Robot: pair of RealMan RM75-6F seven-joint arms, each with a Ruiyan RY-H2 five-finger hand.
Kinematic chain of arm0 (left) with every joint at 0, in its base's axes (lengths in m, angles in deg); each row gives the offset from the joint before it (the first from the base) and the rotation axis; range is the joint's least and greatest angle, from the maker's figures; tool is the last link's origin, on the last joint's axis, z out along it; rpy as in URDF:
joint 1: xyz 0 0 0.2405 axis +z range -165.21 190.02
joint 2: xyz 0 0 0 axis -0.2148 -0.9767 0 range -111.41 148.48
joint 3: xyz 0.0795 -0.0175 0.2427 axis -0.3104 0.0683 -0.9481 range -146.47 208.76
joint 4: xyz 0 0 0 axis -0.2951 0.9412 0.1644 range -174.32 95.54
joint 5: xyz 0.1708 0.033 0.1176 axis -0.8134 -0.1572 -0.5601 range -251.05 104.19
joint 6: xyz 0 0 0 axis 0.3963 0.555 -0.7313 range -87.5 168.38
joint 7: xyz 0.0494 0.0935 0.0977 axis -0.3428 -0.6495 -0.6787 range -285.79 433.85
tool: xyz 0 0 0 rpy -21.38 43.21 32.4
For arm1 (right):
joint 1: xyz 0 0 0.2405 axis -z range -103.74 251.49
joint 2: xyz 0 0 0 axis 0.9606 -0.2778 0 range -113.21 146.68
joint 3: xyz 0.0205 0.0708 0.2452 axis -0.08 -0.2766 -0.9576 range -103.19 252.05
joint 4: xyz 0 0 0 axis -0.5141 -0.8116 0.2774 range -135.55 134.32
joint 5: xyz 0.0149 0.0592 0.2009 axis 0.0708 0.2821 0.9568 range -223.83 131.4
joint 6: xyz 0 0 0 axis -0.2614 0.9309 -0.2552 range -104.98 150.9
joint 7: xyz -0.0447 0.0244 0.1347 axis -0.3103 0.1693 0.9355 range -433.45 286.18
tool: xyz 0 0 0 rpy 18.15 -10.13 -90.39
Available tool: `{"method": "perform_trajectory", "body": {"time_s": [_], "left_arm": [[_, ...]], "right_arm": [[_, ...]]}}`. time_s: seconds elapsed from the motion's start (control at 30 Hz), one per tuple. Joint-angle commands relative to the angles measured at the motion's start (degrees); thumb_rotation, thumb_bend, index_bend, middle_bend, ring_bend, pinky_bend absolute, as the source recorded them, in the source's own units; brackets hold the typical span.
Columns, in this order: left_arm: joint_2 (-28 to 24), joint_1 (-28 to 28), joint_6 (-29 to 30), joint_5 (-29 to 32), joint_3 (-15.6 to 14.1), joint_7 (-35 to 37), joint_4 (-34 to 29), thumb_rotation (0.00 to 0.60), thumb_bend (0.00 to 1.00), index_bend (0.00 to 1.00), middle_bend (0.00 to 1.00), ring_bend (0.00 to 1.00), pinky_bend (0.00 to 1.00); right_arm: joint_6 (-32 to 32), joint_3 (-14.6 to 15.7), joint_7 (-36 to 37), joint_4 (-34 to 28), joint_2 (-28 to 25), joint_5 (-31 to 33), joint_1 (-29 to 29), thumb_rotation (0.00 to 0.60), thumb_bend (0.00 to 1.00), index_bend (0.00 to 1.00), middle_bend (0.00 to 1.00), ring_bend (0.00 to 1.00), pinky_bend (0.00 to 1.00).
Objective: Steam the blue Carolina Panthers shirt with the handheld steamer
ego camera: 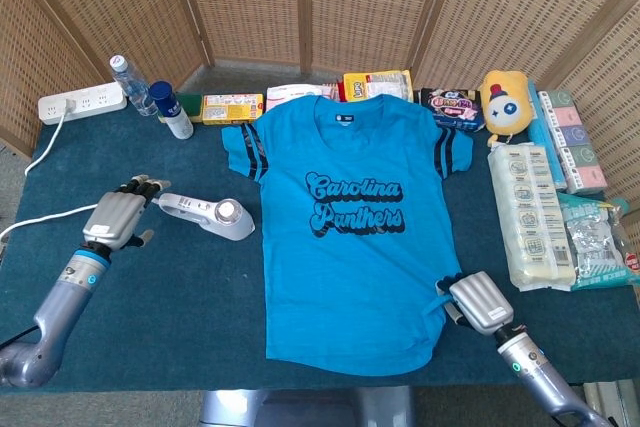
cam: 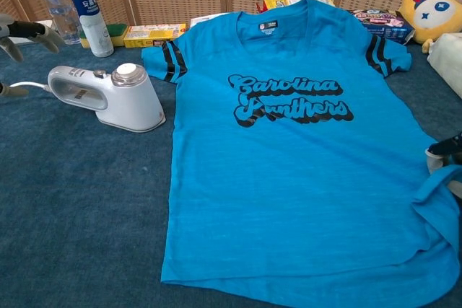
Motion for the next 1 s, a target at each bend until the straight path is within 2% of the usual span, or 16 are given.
{"method": "perform_trajectory", "body": {"time_s": [0.03, 0.5, 0.77, 1.0], "left_arm": [[3.68, -1.58, 0.12, -0.22, 0.27, 0.10, 3.89, 0.600, 0.30, 0.14, 0.20, 0.11, 0.26], [16.34, -5.68, 2.82, -6.13, -0.44, 4.50, 18.93, 0.600, 0.30, 0.14, 0.20, 0.11, 0.26], [20.62, -8.41, 3.55, -9.71, -1.53, 3.51, 26.46, 0.600, 0.33, 0.14, 0.20, 0.11, 0.26], [24.37, -10.52, 1.73, -9.39, -1.09, 4.90, 31.59, 0.600, 0.33, 0.14, 0.20, 0.12, 0.26]], "right_arm": [[0.21, -0.06, 0.13, 0.17, 0.08, 0.14, -0.11, 0.600, 0.57, 0.60, 0.55, 0.58, 0.69], [0.62, -0.45, 1.02, 1.08, -0.28, 1.20, -0.24, 0.600, 0.57, 0.60, 0.55, 0.59, 0.70], [0.50, -0.64, 1.61, 1.32, -0.81, 1.68, -0.16, 0.600, 0.57, 0.60, 0.55, 0.59, 0.70], [0.45, -0.86, 1.65, 1.21, -1.19, 2.24, 0.01, 0.600, 0.57, 0.60, 0.55, 0.59, 0.70]]}}
